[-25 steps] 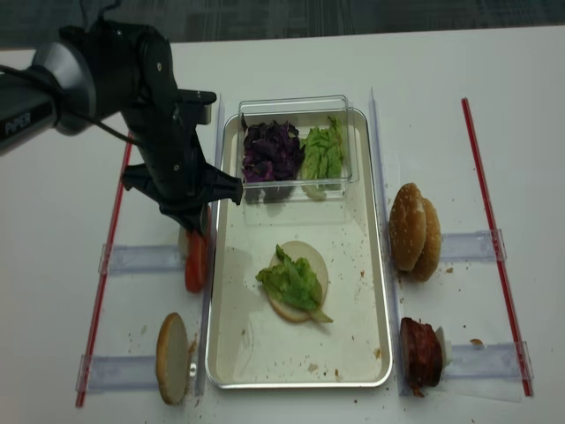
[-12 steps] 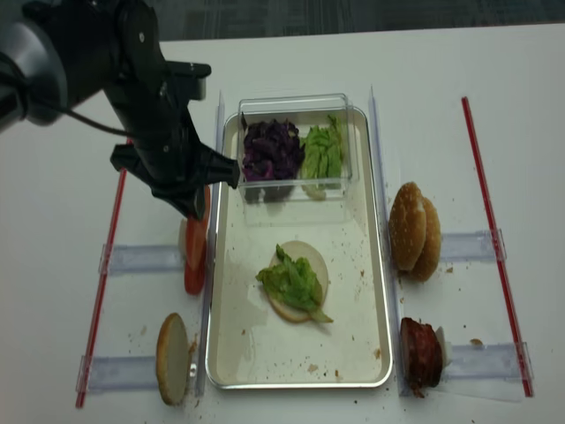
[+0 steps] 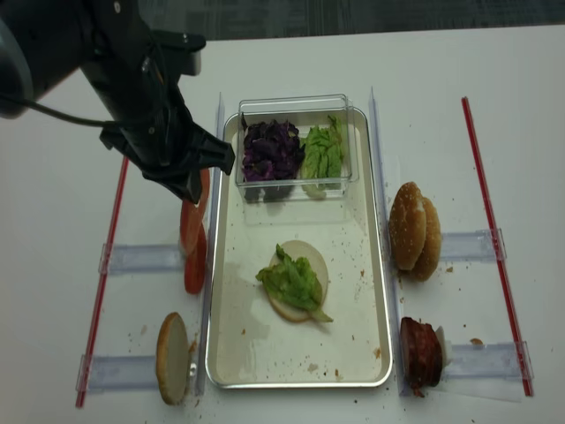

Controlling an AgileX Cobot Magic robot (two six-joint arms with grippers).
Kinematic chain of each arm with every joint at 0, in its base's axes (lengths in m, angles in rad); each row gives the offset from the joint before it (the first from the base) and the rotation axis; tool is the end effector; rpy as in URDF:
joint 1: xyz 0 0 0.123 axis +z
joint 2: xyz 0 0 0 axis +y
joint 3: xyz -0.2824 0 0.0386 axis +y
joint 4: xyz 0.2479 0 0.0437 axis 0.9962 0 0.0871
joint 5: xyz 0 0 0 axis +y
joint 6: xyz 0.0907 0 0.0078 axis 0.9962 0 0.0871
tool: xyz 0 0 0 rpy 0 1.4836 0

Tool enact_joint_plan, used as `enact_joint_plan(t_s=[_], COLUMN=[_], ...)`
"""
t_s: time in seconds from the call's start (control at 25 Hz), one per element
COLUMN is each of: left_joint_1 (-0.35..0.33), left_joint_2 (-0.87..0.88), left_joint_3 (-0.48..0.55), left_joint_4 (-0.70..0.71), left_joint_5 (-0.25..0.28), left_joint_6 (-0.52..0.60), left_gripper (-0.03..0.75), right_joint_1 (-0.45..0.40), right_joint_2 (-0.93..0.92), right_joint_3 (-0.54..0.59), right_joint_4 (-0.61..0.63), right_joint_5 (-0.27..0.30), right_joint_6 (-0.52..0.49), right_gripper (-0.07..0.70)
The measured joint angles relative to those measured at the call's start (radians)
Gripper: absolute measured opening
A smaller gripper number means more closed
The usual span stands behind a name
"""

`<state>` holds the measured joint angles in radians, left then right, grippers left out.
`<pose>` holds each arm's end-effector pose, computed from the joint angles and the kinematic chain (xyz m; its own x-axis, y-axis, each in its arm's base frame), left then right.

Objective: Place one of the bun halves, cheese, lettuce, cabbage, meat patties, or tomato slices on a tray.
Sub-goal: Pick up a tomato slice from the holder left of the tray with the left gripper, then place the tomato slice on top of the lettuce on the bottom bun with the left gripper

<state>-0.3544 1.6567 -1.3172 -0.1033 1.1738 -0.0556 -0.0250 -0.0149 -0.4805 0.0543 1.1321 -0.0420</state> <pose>0.3010 -0.1206 0.2700 -0.9578 0.2530 -0.1364 0.2682 0.9573 -0.1076 -0.0080 0.0047 0.2661 -0.5212 -0.0059 -0.8534 -0.0268 0.9996 0.0095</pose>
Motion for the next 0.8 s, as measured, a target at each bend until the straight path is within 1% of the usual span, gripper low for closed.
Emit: enact_joint_plan(t_s=[0.08, 0.16, 0.36, 0.44, 0.6, 0.8], left_joint_1=[0.0, 0.0, 0.0, 0.0, 0.0, 0.0], left_joint_2=[0.0, 0.0, 0.0, 0.0, 0.011, 0.082], left_joint_3=[0.0, 0.0, 0.0, 0.0, 0.0, 0.0], left_joint_4=[-0.034, -0.095, -0.311, -0.367, -0.444, -0.548], left_joint_5=[0.002, 0.007, 0.03, 0.04, 0.042, 0.04], left_joint_6=[0.038, 0.109, 0.289, 0.337, 0.391, 0.466], left_gripper=[0.062, 0.062, 0.062, 0.062, 0.062, 0.062], right_joint_1=[0.0, 0.0, 0.0, 0.0, 0.0, 0.0], right_joint_2=[0.0, 0.0, 0.0, 0.0, 0.0, 0.0], right_joint_3=[0.0, 0.0, 0.0, 0.0, 0.0, 0.0], right_joint_4=[0.0, 0.0, 0.0, 0.0, 0.0, 0.0], right_joint_5=[0.0, 0.0, 0.0, 0.0, 0.0, 0.0], right_joint_6=[0.002, 0.002, 0.002, 0.002, 0.002, 0.002], right_gripper=[0.571, 0.571, 0.571, 0.571, 0.571, 0.571])
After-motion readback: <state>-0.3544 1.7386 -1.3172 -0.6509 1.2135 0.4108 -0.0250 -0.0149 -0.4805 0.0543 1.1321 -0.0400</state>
